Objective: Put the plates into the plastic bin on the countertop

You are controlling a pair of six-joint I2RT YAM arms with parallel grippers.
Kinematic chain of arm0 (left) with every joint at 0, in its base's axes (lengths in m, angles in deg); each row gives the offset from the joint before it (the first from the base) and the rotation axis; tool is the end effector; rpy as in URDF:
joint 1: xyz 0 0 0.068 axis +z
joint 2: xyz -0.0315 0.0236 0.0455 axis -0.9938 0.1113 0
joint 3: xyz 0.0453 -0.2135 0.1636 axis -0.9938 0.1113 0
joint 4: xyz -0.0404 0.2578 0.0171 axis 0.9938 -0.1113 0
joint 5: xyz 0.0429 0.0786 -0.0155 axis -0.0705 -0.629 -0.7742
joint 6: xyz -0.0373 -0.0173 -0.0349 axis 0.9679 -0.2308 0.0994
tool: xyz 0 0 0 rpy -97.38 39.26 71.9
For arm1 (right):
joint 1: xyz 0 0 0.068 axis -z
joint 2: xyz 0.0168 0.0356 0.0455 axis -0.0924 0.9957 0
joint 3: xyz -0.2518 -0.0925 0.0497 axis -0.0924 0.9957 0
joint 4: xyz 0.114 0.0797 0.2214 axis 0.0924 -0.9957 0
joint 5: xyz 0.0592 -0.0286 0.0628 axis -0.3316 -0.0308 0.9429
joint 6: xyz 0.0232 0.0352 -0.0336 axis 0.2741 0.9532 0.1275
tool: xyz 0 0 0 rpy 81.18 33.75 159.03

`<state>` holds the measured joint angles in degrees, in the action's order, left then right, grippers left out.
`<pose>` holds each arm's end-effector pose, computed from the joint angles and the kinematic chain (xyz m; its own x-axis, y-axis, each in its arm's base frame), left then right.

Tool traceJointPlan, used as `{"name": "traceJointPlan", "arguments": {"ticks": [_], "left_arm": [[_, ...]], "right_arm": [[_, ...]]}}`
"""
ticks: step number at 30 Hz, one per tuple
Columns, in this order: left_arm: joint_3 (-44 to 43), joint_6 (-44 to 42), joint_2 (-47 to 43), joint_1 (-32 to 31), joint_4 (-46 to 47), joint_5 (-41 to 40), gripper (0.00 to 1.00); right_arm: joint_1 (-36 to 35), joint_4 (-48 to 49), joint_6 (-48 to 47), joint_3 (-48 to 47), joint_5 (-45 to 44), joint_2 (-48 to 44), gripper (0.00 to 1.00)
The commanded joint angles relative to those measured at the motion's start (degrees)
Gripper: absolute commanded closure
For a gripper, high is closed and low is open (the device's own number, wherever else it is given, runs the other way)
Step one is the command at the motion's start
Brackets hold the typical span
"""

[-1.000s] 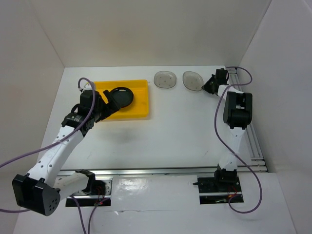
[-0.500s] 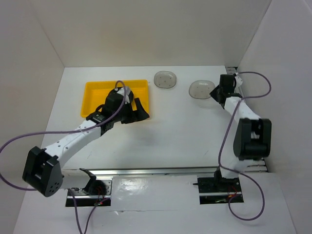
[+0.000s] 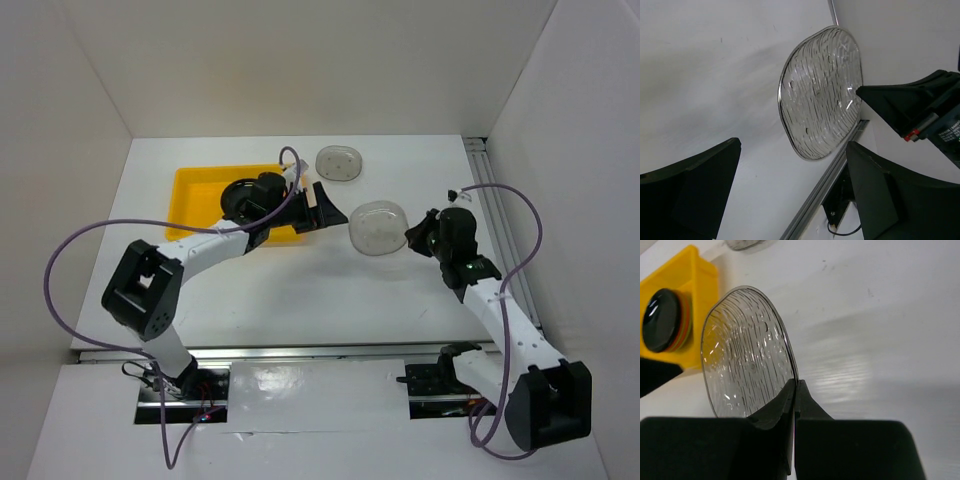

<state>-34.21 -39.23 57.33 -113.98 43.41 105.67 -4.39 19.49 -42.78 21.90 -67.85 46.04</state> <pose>0.3243 -0.2071 0.2584 -0.7945 -0.3432 -0.5010 0.2968 0.5002 -0.8134 0.2192 0.0371 0.2526 -0.4931 0.4417 -0.7495 0.1084 0.8860 0.4508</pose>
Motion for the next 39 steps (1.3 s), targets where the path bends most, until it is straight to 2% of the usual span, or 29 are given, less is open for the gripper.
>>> {"name": "traceJointPlan", "arguments": {"ticks": [1,5,8,9,10,13,14,16,18,21,22,26,31,35,38,39], "left_arm": [[-2.32,2.36,2.88,-1.36,6.98,3.42,0.00],[-2.32,2.89,6.22,-2.59,8.04,1.84,0.06],[-3.46,2.89,7.81,-3.82,7.51,0.35,0.30],[-3.46,2.89,8.60,-3.82,6.99,-0.18,0.46],[-3.46,2.89,8.60,-3.82,6.98,-0.19,0.56],[-3.46,3.42,9.13,-3.82,6.98,-1.76,0.94],[-4.25,3.42,9.13,-3.82,5.07,-1.77,1.00],[-5.65,2.02,6.51,-3.82,2.08,-4.82,1.00],[-6.79,-0.09,3.96,-3.82,-1.17,-8.25,1.00],[-8.99,0.77,-1.49,0.65,-12.49,-17.30,1.00],[-9.78,1.65,-2.55,2.40,-19.84,-21.50,1.00],[-11.20,1.33,-6.95,13.29,-27.20,-27.43,1.00],[-15.67,-0.45,-4.50,23.06,-33.26,-25.32,1.00],[-14.37,-0.98,-2.12,29.30,-33.09,-21.29,1.00],[-12.17,-1.50,-0.71,33.00,-32.57,-18.56,1.00],[-12.16,-1.50,-0.10,33.70,-32.57,-17.86,1.00]], "right_arm": [[-0.77,3.66,-2.57,0.26,6.40,-3.71,1.00],[-1.29,3.13,-2.57,0.26,6.95,-4.76,1.00],[-1.29,3.66,-2.04,0.87,9.84,-4.76,1.00],[-1.81,3.66,-1.35,0.87,10.37,-4.76,1.00],[-1.82,3.66,-1.34,0.87,10.90,-3.98,1.00],[-2.34,4.27,-1.34,0.87,11.43,-3.45,1.00],[-2.35,4.27,-1.34,0.87,12.13,-3.45,0.99],[-2.35,5.76,-1.34,1.40,12.14,-3.45,0.68],[-2.35,6.29,-1.34,1.93,9.53,-3.45,0.00],[-2.35,8.66,-0.12,1.93,4.25,-0.73,0.00],[-2.35,11.10,-0.11,1.93,3.62,0.50,0.00],[-1.20,19.81,1.12,0.62,4.31,10.15,0.00],[-1.20,25.71,-1.25,-11.74,8.62,30.54,0.00],[0.19,28.17,-1.25,-21.76,13.09,43.03,0.00],[0.20,27.48,-0.55,-28.98,13.10,52.08,0.00],[0.20,25.13,-0.55,-35.01,12.15,54.54,0.00]]}}
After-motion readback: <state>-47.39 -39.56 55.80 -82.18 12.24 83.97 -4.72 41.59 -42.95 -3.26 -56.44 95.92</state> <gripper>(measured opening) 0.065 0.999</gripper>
